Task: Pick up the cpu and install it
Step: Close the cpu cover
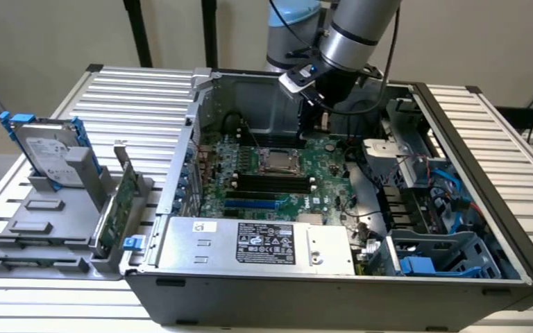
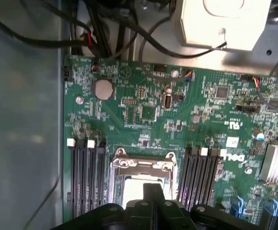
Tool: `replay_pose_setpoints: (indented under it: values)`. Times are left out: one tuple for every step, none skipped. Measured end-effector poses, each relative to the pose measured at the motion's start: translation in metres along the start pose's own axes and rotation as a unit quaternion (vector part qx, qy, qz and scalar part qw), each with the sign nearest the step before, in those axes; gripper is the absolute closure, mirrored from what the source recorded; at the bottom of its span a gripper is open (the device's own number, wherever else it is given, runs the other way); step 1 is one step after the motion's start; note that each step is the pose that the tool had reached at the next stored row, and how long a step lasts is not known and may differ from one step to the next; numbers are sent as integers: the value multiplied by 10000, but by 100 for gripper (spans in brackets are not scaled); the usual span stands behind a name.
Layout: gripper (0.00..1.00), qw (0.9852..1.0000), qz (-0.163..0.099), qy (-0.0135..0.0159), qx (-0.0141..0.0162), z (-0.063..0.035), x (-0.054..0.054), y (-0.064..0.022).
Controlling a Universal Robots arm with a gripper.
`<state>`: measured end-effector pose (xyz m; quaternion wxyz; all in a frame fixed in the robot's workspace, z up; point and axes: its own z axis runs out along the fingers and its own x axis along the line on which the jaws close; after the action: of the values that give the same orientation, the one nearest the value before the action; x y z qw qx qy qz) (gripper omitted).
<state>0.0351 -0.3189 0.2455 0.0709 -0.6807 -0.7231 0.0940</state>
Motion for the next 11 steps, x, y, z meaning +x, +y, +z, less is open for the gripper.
replay_pose_setpoints:
  values:
    - [89,10000,-1,0,30,10,-2,-17]
    - [89,10000,-2,1,56,22,-4,-38]
    - [89,10000,-3,2,82,35,-6,-60]
    - [89,9999,-4,4,107,48,-8,-84]
    - [89,9999,-5,5,133,61,-10,-107]
    - [89,9999,-6,7,160,75,-12,-133]
    - [89,9998,-7,8,184,91,-13,-160]
    - [89,9998,-9,10,207,107,-13,-191]
    - [89,9997,-8,10,229,125,-13,-224]
    - [89,9997,-10,11,249,143,-13,-259]
    - [89,9996,-10,13,266,163,-11,-295]
